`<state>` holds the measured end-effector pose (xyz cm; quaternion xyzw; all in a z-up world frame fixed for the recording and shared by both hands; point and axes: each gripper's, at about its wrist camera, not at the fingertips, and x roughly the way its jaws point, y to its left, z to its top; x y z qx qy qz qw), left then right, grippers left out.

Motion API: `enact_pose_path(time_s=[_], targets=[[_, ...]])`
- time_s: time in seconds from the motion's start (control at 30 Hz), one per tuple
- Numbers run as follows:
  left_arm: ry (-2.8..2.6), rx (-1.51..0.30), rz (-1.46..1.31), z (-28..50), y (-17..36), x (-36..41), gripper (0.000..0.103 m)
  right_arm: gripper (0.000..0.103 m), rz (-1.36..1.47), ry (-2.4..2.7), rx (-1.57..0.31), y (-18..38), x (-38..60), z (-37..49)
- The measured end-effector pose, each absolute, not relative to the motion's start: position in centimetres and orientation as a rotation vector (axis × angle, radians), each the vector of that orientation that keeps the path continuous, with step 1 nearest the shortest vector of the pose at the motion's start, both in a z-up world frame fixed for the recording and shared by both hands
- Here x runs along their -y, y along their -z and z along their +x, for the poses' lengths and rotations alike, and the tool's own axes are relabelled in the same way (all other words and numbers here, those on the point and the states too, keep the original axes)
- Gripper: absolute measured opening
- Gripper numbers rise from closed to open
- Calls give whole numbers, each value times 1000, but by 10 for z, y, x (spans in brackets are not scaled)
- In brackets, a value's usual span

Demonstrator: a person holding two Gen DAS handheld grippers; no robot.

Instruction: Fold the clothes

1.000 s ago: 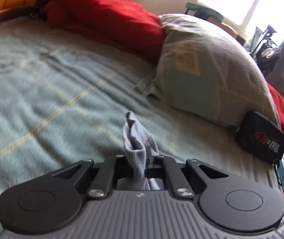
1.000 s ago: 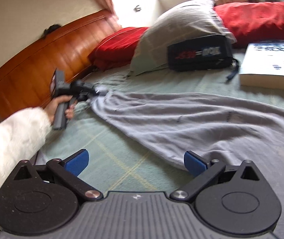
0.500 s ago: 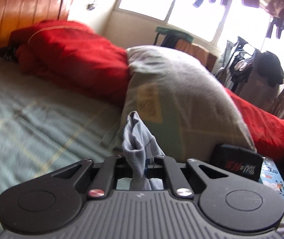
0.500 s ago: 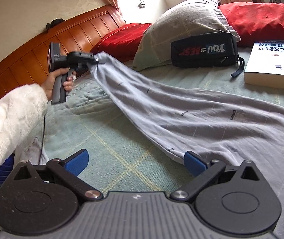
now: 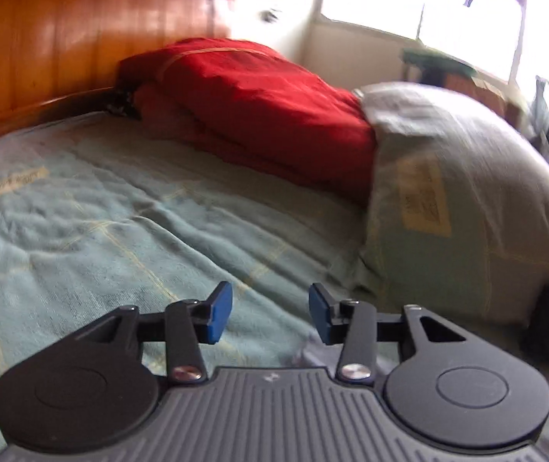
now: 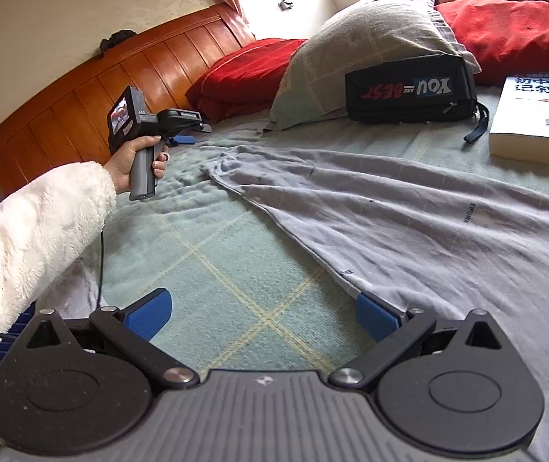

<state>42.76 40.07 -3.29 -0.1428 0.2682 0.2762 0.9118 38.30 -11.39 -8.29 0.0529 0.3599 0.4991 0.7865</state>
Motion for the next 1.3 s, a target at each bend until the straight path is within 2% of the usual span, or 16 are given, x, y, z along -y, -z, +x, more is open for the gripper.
enact_pose_path(time_s=[0.13, 0.23, 0.4, 0.57, 0.87, 1.0, 1.17, 1.3], targets=[[-440, -661, -116, 430, 30, -352, 44, 103, 116, -1082, -768, 81, 114, 382], [-260, -708, -21, 429, 33, -295, 53, 103, 148, -1087, -772, 81, 118, 384], [-74, -783, 6, 442, 52, -228, 56, 103, 166, -1073, -778, 80, 122, 386], [-159, -851, 41, 457, 77, -214, 56, 103, 188, -1059, -776, 78, 127, 388], [-434, -786, -139, 480, 87, -290, 74, 103, 206, -1021, -801, 85, 127, 393], [-532, -735, -211, 479, 85, -318, 68, 103, 227, -1030, -803, 86, 128, 394], [-255, -757, -135, 456, 65, -253, 71, 103, 231, -1033, -798, 84, 129, 393], [-51, -789, -74, 435, 71, -202, 72, 103, 225, -1029, -798, 84, 128, 393]])
